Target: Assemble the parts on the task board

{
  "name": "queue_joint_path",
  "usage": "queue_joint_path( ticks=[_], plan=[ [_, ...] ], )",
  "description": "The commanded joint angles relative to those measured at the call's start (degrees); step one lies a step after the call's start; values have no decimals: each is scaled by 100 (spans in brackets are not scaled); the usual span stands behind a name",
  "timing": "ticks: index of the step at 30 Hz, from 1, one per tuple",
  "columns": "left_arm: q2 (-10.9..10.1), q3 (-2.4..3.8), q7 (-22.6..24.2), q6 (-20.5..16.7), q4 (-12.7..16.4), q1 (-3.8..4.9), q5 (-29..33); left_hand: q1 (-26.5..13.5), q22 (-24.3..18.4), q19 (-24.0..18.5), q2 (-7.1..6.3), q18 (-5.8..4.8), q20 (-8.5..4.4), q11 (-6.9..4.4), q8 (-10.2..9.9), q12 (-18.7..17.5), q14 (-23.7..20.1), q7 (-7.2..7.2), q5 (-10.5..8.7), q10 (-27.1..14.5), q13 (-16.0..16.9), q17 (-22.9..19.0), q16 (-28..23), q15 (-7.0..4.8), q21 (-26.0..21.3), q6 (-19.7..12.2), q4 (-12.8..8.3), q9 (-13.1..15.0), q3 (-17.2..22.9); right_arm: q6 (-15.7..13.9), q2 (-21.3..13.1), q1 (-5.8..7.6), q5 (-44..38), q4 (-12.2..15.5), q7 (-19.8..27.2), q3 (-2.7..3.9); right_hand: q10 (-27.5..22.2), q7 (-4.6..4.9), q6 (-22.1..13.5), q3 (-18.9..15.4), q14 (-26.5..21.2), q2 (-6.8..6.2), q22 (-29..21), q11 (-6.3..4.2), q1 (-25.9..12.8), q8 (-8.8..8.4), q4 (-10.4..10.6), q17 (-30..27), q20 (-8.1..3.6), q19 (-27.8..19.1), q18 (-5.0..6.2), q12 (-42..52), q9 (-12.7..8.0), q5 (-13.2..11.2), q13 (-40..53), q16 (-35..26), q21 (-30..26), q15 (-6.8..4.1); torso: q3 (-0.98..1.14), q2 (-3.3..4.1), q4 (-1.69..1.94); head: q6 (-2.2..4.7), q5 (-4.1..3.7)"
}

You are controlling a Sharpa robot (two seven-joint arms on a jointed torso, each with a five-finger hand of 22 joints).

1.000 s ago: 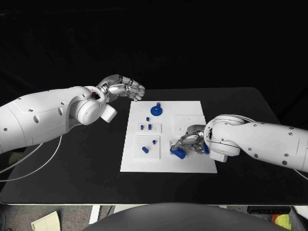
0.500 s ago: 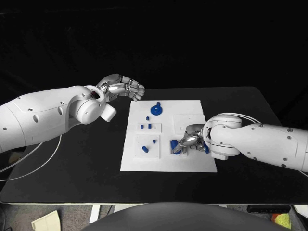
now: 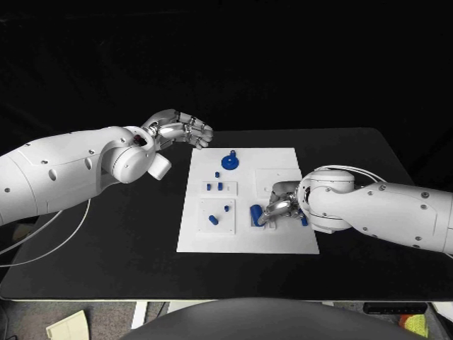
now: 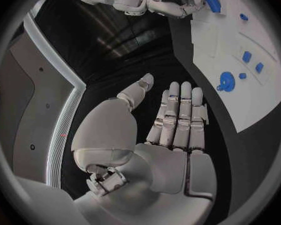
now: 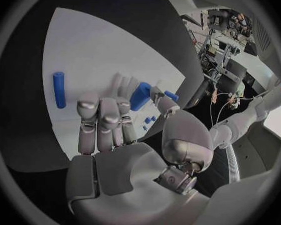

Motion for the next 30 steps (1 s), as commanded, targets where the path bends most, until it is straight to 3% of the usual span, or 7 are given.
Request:
queue_joint_path(
  ticks=[1,5,18,25,30],
  plan=[
    [5,3,31,95,8,2,28,-46,6,-15,-7,78,35,-2,35,-11,34,-2,-2,-50,-9,7,-23,5,-34,-36,37,-9,0,-12,6,0,128,7,146,1,34,-2,75,10,-6,233,2,-35,37,31,-34,4,-13,2,541,-24,15,-26,9,19,21,-50,0,0,2,-5,3],
    [3,3,30,90,4,2,28,-49,7,-15,-6,78,35,-2,36,-11,34,-2,-2,-50,-9,9,-25,6,-35,-37,39,-9,0,-12,34,0,125,7,149,1,52,-10,108,-94,-10,360,16,-41,-20,33,-81,13,14,-10,541,-30,19,-26,12,34,36,-53,3,0,-2,-3,4],
    [6,3,24,110,3,2,28,-50,11,-17,-6,78,35,-2,37,-11,33,-2,-2,-53,-10,15,-31,6,-39,-39,43,-11,1,90,145,-27,-247,-119,63,0,69,-19,134,-156,-2,293,27,-50,-43,26,-140,35,24,-12,541,-40,17,-26,16,62,51,-60,-1,0,0,-25,-1],
    [2,2,16,109,1,2,28,-48,13,-18,-9,79,35,-2,38,-11,32,-2,-2,-54,-11,19,-35,7,-42,-41,41,-12,2,168,135,-28,-199,-115,98,0,72,-19,135,-175,-13,165,28,-51,-37,11,-174,21,29,-14,541,-52,12,-26,19,51,52,-62,-1,-1,0,-26,5],
    [6,2,13,115,1,2,28,-46,14,-19,-9,79,35,-1,39,-11,32,-2,-2,-55,-11,21,-37,7,-43,-42,41,-13,3,157,117,-30,-102,-83,158,0,69,-17,129,-190,-18,-75,24,-49,-12,-3,-205,12,27,-16,541,-62,10,-25,23,43,46,-62,4,-1,-2,-29,10]
  ],
)
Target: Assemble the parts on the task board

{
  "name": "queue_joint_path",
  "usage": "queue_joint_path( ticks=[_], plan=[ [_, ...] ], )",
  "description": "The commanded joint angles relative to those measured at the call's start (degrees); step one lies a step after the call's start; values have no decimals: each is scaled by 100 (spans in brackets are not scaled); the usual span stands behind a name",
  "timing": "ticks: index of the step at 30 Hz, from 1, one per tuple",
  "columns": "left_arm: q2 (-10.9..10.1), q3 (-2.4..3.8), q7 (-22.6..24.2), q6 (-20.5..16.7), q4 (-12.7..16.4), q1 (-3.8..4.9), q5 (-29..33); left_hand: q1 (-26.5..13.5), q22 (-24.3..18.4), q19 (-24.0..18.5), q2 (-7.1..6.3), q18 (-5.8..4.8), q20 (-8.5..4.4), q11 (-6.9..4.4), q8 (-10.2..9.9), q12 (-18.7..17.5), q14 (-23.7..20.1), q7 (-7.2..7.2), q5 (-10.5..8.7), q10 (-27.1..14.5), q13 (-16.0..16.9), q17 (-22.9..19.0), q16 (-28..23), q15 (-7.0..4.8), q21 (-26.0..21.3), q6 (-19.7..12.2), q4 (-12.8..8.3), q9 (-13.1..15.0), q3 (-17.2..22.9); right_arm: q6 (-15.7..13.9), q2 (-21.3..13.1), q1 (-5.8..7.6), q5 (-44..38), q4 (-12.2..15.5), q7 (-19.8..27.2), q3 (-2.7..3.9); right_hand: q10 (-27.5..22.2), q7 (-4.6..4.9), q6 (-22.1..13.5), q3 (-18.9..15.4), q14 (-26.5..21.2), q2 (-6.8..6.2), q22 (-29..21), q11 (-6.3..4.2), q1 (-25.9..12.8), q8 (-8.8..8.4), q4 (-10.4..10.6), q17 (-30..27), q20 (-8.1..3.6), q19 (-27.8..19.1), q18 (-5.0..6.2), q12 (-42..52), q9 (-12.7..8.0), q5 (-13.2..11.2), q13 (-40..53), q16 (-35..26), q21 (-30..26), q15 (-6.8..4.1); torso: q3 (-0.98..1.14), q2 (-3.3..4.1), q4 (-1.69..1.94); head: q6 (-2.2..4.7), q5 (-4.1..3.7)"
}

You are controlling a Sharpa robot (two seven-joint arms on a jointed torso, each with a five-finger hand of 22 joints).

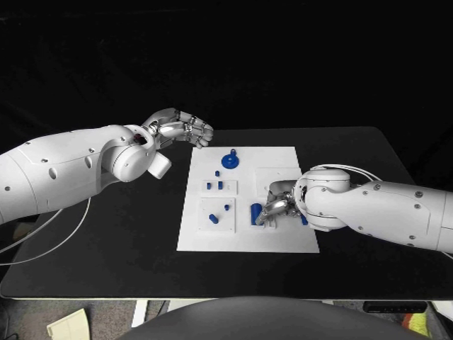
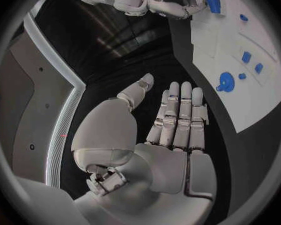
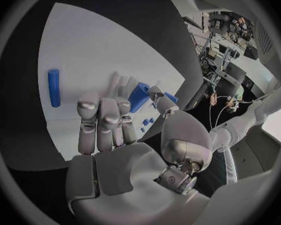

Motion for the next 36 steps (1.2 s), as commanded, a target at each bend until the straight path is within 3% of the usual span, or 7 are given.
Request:
queue_joint_path(
  ticks=[1,6,16,24,27,32,36],
  plan=[
    [5,2,34,91,5,2,28,-46,7,-19,-9,114,35,-1,39,-11,32,-2,-2,-55,-7,6,-38,7,-23,-43,41,-8,4,71,-21,-7,58,34,93,1,28,20,48,-7,-6,-128,0,-7,20,-6,-55,-7,23,-14,517,-32,-3,-26,12,16,22,-50,5,-1,-2,-4,5],
    [2,2,33,89,3,2,28,-44,8,-19,-9,115,35,-1,39,-11,32,-3,-2,-56,-7,8,-39,7,-24,-44,40,-8,5,11,-56,-16,86,57,110,1,27,21,47,-91,-7,-221,-4,-6,-10,-12,-82,-9,23,-13,517,-36,1,-25,18,15,18,-50,3,1,-5,-8,8],
    [-5,1,32,84,6,2,28,-38,11,-20,-10,115,35,-1,41,-11,32,-2,-2,-57,-8,13,-43,7,-26,-45,38,-9,7,-25,-70,-18,8,46,135,1,35,13,57,-169,-7,-95,-11,-14,48,-18,-160,-11,6,-8,517,-42,11,-25,29,17,11,-57,1,2,1,-4,4],
    [-1,1,32,86,8,2,28,-38,13,-19,-9,115,36,-1,42,-10,32,-2,-2,-57,-8,16,-45,7,-27,-45,38,-10,8,-62,-20,-19,-146,-13,98,1,54,11,79,-54,0,338,-15,-16,267,-21,-201,-14,4,7,517,-48,17,-26,36,21,13,-57,-2,1,0,-10,3],
    [-2,1,33,82,8,2,28,-38,14,-19,-9,115,36,-1,43,-10,33,-2,-2,-57,-8,18,-46,7,-28,-45,39,-10,8,-102,-2,-20,-173,-42,61,1,59,12,84,-23,3,390,-13,-15,309,-24,-207,-11,10,8,517,-51,17,-26,38,27,16,-54,-2,1,0,-10,3],
    [-3,1,28,86,9,2,28,-39,15,-19,-8,115,37,0,43,-10,33,-2,-2,-57,-8,20,-48,7,-29,-46,41,-11,8,-138,27,-24,-216,-80,46,1,72,11,105,156,12,656,-20,-15,286,-33,3,-2,32,12,517,-64,11,-26,37,40,9,-52,-1,2,2,-14,-1],
    [-4,1,25,84,5,2,28,-40,16,-19,-8,115,37,0,44,-10,33,-2,-2,-57,-8,22,-50,8,-30,-46,42,-11,8,-62,26,-24,-68,-82,38,1,81,14,114,312,11,612,-8,-12,271,-47,94,-2,49,12,517,-68,5,-27,46,47,24,-48,1,3,4,-15,-2]
  ],
)
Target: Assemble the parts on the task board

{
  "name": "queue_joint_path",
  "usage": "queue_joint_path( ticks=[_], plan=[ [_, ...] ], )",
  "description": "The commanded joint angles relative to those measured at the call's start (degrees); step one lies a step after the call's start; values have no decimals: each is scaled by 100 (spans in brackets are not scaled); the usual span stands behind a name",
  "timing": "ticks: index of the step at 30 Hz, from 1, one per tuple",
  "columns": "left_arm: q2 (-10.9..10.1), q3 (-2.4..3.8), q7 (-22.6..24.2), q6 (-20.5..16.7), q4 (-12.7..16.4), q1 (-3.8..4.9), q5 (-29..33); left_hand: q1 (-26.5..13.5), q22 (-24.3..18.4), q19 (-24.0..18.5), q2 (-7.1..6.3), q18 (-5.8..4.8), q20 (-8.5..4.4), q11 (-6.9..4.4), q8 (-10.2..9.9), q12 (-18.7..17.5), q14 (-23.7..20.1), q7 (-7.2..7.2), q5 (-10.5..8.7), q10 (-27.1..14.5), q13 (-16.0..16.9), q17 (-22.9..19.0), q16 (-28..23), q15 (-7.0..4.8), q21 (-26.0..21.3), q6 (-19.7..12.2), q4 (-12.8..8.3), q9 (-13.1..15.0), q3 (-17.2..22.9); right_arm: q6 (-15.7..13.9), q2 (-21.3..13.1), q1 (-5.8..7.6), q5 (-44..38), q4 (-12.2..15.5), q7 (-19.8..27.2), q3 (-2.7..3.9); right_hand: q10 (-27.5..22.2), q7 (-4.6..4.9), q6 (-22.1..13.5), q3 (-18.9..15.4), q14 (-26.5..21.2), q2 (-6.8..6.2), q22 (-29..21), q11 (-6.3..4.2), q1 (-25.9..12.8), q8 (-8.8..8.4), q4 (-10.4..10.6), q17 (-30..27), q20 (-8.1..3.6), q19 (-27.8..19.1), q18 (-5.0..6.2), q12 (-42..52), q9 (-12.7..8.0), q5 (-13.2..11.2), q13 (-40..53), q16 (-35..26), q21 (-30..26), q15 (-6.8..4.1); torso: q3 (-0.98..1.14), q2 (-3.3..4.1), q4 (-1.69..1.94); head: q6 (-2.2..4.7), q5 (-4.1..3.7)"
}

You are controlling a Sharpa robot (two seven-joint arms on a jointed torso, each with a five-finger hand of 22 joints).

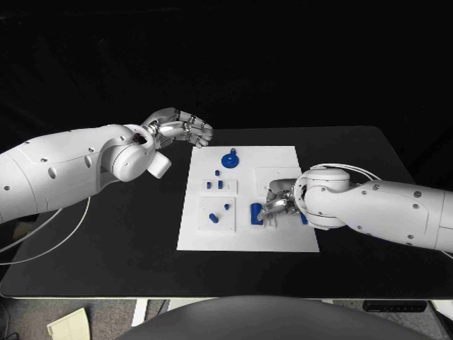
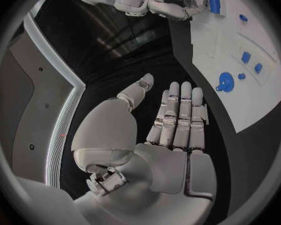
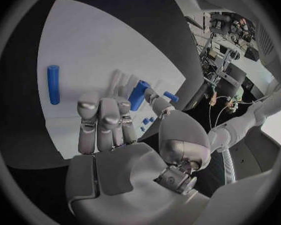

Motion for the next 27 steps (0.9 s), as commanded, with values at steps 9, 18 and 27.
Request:
queue_joint_path(
  ticks=[9,18,27],
  plan=[
    [1,2,36,85,4,2,28,-39,7,-19,-9,92,37,0,23,-9,33,-5,-2,-58,-9,10,-31,8,-32,-51,42,-7,9,-23,-101,-6,117,38,-5,-2,39,42,62,88,-3,-198,20,-5,-31,-29,-21,-8,43,9,498,-29,-9,-17,19,20,42,-21,3,-1,-4,10,-2],
    [-12,2,64,66,-6,2,28,-40,9,-19,-9,92,37,0,25,-9,34,-5,-2,-58,-10,14,-34,8,-33,-52,43,-8,9,-645,-669,60,654,368,413,171,56,97,-115,58,7,-596,5,46,-4,-126,-37,-47,37,26,498,-26,-17,-18,41,-10,27,17,6,-4,-12,47,-32],
    [-33,2,87,67,11,2,28,-41,13,-18,-13,92,38,-1,29,-6,37,-6,-2,-55,-9,20,-36,8,-35,-48,44,-8,7,-149,-1184,301,559,200,547,303,67,132,-202,199,30,-287,-6,80,549,-138,-305,-79,18,45,498,-13,48,4,67,-22,18,48,8,-18,-40,110,-139]
  ],
)
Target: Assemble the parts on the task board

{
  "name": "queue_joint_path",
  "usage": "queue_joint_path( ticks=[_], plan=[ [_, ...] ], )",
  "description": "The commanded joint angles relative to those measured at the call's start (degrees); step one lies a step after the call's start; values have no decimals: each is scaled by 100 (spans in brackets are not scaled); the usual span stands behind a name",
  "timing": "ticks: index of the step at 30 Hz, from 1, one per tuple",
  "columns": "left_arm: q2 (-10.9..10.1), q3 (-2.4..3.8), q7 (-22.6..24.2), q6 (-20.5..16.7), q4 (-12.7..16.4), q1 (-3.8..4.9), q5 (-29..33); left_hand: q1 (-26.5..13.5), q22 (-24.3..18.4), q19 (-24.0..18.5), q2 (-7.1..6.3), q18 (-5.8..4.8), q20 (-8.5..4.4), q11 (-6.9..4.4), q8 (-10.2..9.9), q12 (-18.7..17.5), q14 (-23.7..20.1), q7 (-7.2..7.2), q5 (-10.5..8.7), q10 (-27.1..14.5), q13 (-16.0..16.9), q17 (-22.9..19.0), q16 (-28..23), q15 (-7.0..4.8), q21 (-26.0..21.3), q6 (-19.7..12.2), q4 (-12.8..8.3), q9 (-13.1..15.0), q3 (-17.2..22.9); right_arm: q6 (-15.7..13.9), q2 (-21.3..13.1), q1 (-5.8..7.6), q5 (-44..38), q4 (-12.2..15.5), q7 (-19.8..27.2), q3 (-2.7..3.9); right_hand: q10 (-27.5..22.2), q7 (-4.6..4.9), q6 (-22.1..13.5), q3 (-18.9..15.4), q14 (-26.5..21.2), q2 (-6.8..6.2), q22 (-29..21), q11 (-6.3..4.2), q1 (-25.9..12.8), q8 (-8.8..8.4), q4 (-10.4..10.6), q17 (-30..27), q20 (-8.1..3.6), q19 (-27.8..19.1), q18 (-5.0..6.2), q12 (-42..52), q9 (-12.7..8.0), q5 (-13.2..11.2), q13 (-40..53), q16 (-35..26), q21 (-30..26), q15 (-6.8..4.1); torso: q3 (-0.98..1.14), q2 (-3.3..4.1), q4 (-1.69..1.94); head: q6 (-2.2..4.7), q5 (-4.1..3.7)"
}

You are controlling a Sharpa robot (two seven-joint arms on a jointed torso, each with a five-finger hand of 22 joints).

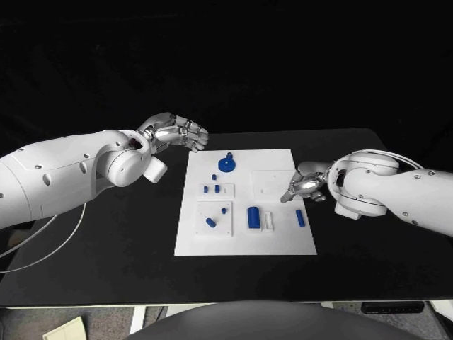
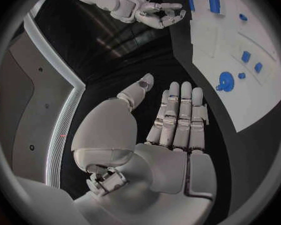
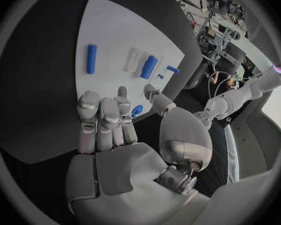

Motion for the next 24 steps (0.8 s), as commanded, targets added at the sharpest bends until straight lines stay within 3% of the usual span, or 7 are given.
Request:
queue_joint_path(
  ticks=[1,5,9,11,14,19,24],
  plan=[
    [-14,3,79,70,20,2,28,-41,9,-18,-13,105,38,-1,29,-6,37,-6,-2,-55,-5,9,-37,8,-35,-48,33,-9,-5,266,-27,8,-90,-153,194,-10,27,7,-5,10,16,108,0,31,176,0,-102,-9,9,54,486,-7,20,13,14,-15,2,33,0,-13,-28,16,-47],
    [-63,2,72,82,47,2,28,-43,10,-17,-13,105,38,-2,31,-5,38,-7,-2,-54,-4,11,-38,8,-36,-47,34,-9,-5,431,-21,6,-262,-239,0,-19,38,-8,66,-63,20,94,5,17,190,41,-129,-7,23,61,486,0,51,4,22,-1,11,25,20,-15,-65,17,-74],
    [-73,2,79,69,41,2,28,-49,13,-16,-13,105,38,-2,35,-4,40,-7,-3,-51,-4,16,-40,8,-37,-44,39,-9,-7,513,12,-22,-319,-322,-189,-118,41,-29,133,-111,20,82,6,-1,165,77,-102,-8,39,59,486,-5,78,-8,24,5,13,12,37,-17,-89,20,-104],
    [-72,2,79,71,44,2,28,-51,14,-15,-14,104,38,-3,36,-3,41,-8,-3,-50,-4,17,-41,8,-38,-43,40,-9,-8,492,26,-85,-339,-358,-248,-138,44,-44,180,-147,19,58,8,-15,134,106,-81,-10,50,55,486,-10,103,-11,24,7,13,2,42,-16,-92,18,-119],
    [-63,2,83,69,43,2,28,-53,15,-15,-14,105,38,-3,37,-3,41,-8,-3,-50,-4,19,-42,8,-38,-42,42,-9,-9,446,71,-160,-378,-424,-301,-140,47,-53,198,-172,18,29,9,-23,103,119,-56,-12,58,53,486,-15,121,-14,23,9,14,-5,34,-14,-79,32,-153],
    [-50,2,86,79,41,1,28,-55,15,-14,-14,104,38,-3,37,-2,41,-8,-2,-49,-4,20,-43,8,-38,-42,43,-9,-9,494,135,-247,-493,-476,-386,-149,49,-61,212,-214,16,-15,9,-31,21,131,2,-15,70,51,486,-22,139,-20,22,9,13,-11,35,-13,-72,20,-148],
    [-50,2,89,81,39,1,28,-57,17,-14,-14,105,38,-4,38,-2,42,-9,-3,-49,-4,22,-44,8,-39,-42,45,-10,-10,533,173,-290,-652,-518,-430,-166,52,-71,214,-231,14,-36,9,-41,-38,136,59,-18,74,49,486,-28,160,-24,23,13,13,-21,21,-14,-72,11,-156]
  ],
)
